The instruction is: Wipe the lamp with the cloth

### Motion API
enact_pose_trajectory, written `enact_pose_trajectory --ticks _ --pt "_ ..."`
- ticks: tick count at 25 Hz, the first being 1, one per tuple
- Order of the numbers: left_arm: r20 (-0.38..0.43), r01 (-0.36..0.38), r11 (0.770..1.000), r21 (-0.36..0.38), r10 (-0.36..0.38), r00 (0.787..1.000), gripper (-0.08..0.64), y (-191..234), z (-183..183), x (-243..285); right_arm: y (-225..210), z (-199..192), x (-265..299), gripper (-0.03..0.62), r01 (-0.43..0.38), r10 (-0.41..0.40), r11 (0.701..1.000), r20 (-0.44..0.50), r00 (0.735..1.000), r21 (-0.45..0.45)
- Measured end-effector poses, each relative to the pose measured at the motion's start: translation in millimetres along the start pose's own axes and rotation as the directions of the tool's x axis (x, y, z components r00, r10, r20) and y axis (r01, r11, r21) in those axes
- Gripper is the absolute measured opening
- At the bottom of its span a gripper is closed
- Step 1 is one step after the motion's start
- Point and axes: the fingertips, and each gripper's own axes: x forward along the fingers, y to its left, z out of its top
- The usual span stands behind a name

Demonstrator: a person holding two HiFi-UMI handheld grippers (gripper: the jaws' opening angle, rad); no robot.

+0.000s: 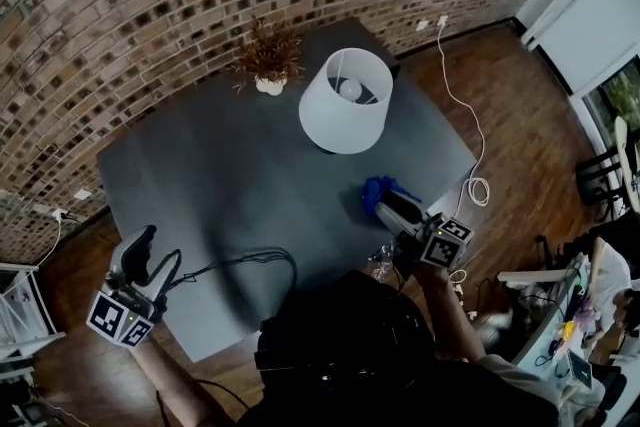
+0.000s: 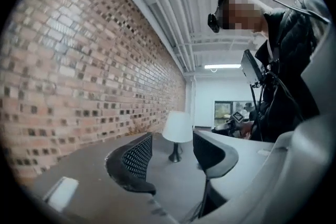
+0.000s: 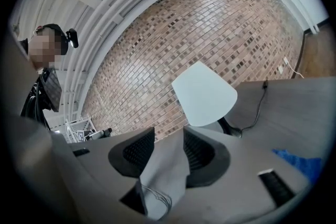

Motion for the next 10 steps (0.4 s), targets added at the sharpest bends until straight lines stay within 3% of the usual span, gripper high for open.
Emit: enact_pose_trajectory --ticks 1,2,4,5,6,7,10 --pt "-0.035 -0.041 0.995 0.096 0.044 0.998 0.235 9.1 14.6 -17.1 2.1 -2.4 0.9 0.190 -0.002 0.002 1.000 -0.001 1.000 0.003" --pt "-0.070 -0.092 0.974 0.206 0.108 0.992 0.216 17.9 29.1 -32.8 4.8 -4.2 2.4 0.190 -0.005 0.005 1.000 -0.003 1.000 0.004" --pt "-0.113 -0.202 0.903 0.379 0.262 0.958 0.216 35.9 55.8 -57.2 10.9 -6.9 6.5 0.190 -0.015 0.015 1.000 -0.009 1.000 -0.002" --pt "-0.111 -0.241 0.874 0.422 0.313 0.943 0.215 41.9 66.9 -63.9 13.9 -8.5 8.8 0.190 -0.021 0.021 1.000 -0.014 1.000 -0.006" --pt "-0.089 -0.263 0.862 0.433 0.331 0.939 0.213 43.3 75.8 -65.9 16.7 -10.1 11.1 0.190 -0.027 0.026 1.000 -0.019 0.999 -0.010" --pt "-0.049 -0.271 0.870 0.413 0.318 0.947 0.213 39.7 81.4 -64.1 19.3 -11.7 13.1 0.190 -0.031 0.031 0.999 -0.025 0.999 -0.014" --pt "0.120 -0.209 0.948 0.240 0.185 0.975 0.213 12.9 81.7 -47.7 27.0 -15.0 17.8 0.190 -0.043 0.042 0.999 -0.035 0.998 -0.023"
